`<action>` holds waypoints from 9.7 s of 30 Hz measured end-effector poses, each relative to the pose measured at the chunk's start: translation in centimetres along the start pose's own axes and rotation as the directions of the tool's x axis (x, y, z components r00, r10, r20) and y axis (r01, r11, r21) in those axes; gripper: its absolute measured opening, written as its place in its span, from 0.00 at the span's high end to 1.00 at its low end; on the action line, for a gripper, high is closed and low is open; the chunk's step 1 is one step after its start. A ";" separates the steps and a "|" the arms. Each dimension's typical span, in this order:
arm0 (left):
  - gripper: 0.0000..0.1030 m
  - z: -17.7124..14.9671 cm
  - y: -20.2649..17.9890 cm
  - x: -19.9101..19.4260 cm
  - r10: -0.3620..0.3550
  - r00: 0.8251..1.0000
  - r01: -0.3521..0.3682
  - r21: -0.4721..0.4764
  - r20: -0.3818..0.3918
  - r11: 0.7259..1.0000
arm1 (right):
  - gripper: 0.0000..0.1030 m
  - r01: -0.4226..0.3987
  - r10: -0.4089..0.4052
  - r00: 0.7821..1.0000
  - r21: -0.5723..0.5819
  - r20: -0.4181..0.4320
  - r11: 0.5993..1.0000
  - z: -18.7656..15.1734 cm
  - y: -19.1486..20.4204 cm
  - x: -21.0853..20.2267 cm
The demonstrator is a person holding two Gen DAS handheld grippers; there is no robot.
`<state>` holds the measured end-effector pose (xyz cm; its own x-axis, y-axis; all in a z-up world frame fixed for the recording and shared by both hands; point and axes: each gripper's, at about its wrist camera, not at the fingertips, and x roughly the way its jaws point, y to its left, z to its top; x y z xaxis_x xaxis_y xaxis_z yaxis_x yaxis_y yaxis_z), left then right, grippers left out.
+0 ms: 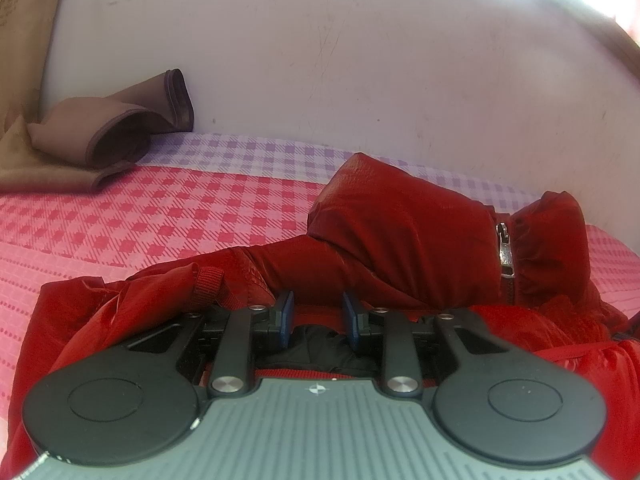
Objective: Fold large clothes
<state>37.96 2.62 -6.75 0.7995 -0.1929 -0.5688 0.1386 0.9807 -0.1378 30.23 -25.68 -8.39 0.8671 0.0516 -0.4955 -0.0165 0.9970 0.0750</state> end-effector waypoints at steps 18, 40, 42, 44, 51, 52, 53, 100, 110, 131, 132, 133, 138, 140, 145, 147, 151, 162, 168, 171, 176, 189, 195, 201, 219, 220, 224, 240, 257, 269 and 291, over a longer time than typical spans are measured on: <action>0.69 -0.1 -0.1 -0.1 0.005 1.000 -0.005 0.007 0.003 1.000 | 0.94 0.005 -0.005 1.000 -0.002 0.003 1.000 0.0 -0.1 0.0; 0.69 0.0 0.0 -0.2 0.002 1.000 -0.002 0.005 0.005 1.000 | 0.94 0.032 -0.032 0.999 -0.022 0.009 0.999 0.1 0.4 -0.2; 0.69 0.0 0.0 -0.1 0.002 1.000 -0.002 0.005 0.005 1.000 | 0.94 0.032 -0.031 0.999 -0.022 0.010 0.999 0.1 0.4 -0.2; 0.69 0.0 0.0 -0.1 0.003 1.000 -0.003 0.006 0.005 1.000 | 0.94 0.033 -0.032 0.999 -0.022 0.011 0.999 0.1 0.4 -0.2; 0.69 -0.1 0.0 -0.1 0.003 1.000 -0.003 0.006 0.002 1.000 | 0.94 0.040 -0.040 0.999 -0.024 0.015 0.999 0.0 0.5 -0.4; 0.68 0.0 -0.1 0.0 0.002 1.000 -0.002 0.009 -0.006 1.000 | 0.93 0.039 -0.039 0.999 -0.024 0.015 0.999 0.0 0.5 -0.4; 0.67 0.2 0.0 0.0 -0.001 1.000 0.001 0.012 -0.020 1.000 | 0.93 0.039 -0.039 0.999 -0.023 0.015 0.999 0.0 0.5 -0.3; 0.51 -2.3 17.5 -4.7 -0.589 0.791 0.540 -0.266 -0.165 0.799 | 0.93 0.086 -0.084 0.996 -0.057 0.034 0.995 -0.2 1.3 -0.5; 0.67 -1.3 14.9 -9.2 -0.421 0.903 0.365 -0.361 -0.088 0.858 | 0.88 -0.015 0.010 0.997 0.069 0.074 0.997 0.5 -0.9 -2.6; 0.72 1.7 10.6 -12.4 -0.288 0.948 0.242 -0.287 -0.132 0.927 | 0.94 -0.466 0.455 0.884 -0.153 -0.105 0.871 2.3 8.1 -0.7; 0.69 1.8 10.8 -12.1 -0.291 0.946 0.244 -0.277 -0.145 0.930 | 0.94 -0.475 0.465 0.879 -0.132 -0.101 0.870 2.1 7.8 -0.4; 0.68 1.7 11.1 -11.9 -0.288 0.946 0.239 -0.277 -0.151 0.930 | 0.94 -0.485 0.477 0.874 -0.113 -0.095 0.867 1.9 7.6 -0.3; 0.44 0.5 13.5 -10.2 -0.330 0.928 0.273 -0.288 -0.173 0.918 | 0.94 -0.491 0.487 0.871 -0.100 -0.063 0.865 1.1 7.5 -0.6; 0.28 0.0 14.6 -9.5 -0.339 0.924 0.283 -0.277 -0.178 0.918 | 0.94 -0.483 0.480 0.875 -0.111 -0.056 0.868 1.1 7.6 -0.8; 0.04 -1.5 17.8 -7.8 -0.407 0.896 0.339 -0.320 -0.176 0.885 | 0.94 -0.471 0.470 0.882 -0.120 -0.042 0.874 0.9 7.4 -1.1; 0.14 -2.6 18.6 -6.8 -0.483 0.854 0.388 -0.381 -0.195 0.839 | 0.94 -0.465 0.464 0.885 -0.127 -0.037 0.876 0.8 7.5 -1.2; 0.54 -3.9 18.1 -7.0 -0.554 0.816 0.450 -0.418 -0.166 0.789 | 0.94 -0.460 0.459 0.888 -0.128 -0.033 0.879 0.7 7.7 -1.2; 0.74 -1.3 7.7 -17.6 -0.594 0.794 0.581 -0.446 0.127 0.681 | 0.94 -0.448 0.447 0.894 -0.088 -0.029 0.890 0.6 7.8 -1.3; 0.72 -2.8 -2.0 -17.5 -0.668 0.730 0.662 -0.390 0.145 0.640 | 0.94 -0.494 0.498 0.867 0.084 -0.025 0.865 0.7 5.5 -0.5; 0.69 -3.8 -4.5 -17.0 -0.689 0.703 0.696 -0.365 0.175 0.618 | 0.94 -0.535 0.554 0.832 0.226 -0.029 0.814 0.8 3.4 0.4; 0.69 -4.4 -5.8 -16.5 -0.697 0.689 0.717 -0.327 0.199 0.615 | 0.94 -0.576 0.651 0.758 0.428 -0.038 0.696 0.7 0.0 1.1; 0.69 -6.4 -12.9 -16.3 -0.700 0.703 0.711 -0.147 0.124 0.688 | 0.70 -0.592 0.628 0.753 0.617 0.195 0.519 -5.6 -12.4 -6.8; 0.67 -8.3 -17.5 -17.1 -0.635 0.760 0.639 0.020 0.141 0.769 | 0.63 -0.613 0.612 0.710 0.733 0.349 0.294 -7.4 -17.5 -8.2; 0.67 -9.5 -20.4 -17.7 -0.573 0.807 0.563 0.108 0.143 0.820 | 0.07 -0.651 0.576 0.715 0.678 0.397 0.340 -4.6 -20.3 -13.0; 0.05 -8.0 -14.1 -24.4 -0.491 0.825 0.490 0.081 0.280 0.868 | 0.79 -0.363 0.358 0.931 0.245 0.066 0.899 0.9 -14.3 -17.0; 0.10 -8.1 -13.6 -24.1 -0.501 0.823 0.501 0.076 0.268 0.862 | 0.79 -0.356 0.350 0.934 0.250 0.070 0.900 0.7 -14.4 -17.1; 0.57 -9.1 -14.9 -22.7 -0.664 0.738 0.650 0.136 0.119 0.747 | 0.79 -0.423 0.389 0.906 0.342 0.167 0.839 -1.0 -17.1 -16.2; 0.58 -12.0 -19.6 -16.3 -0.757 0.642 0.756 0.267 -0.122 0.598 | 0.63 -0.448 0.404 0.889 0.591 0.216 0.670 -9.5 -22.9 -11.7; 0.58 -13.6 -20.4 -15.0 -0.746 0.648 0.758 0.219 -0.153 0.614 | 0.56 -0.120 0.107 0.991 0.202 0.075 0.972 4.4 -11.5 -17.1; 0.27 -11.2 -15.8 -20.8 -0.764 0.639 0.749 0.155 0.093 0.645 | 0.59 0.008 0.017 0.995 0.252 -0.098 0.968 1.2 -10.6 -11.1; 0.35 -9.4 -13.8 -12.8 -0.705 0.709 0.701 0.080 0.024 0.708 | 0.59 0.035 -0.064 0.994 0.283 0.091 0.958 -2.7 -9.6 -9.9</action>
<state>20.33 -8.76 -5.24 0.4831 -0.8273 -0.2869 0.7059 0.5618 -0.4314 20.40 -35.63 -6.56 0.9082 -0.0173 -0.4182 0.1558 0.9413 0.2994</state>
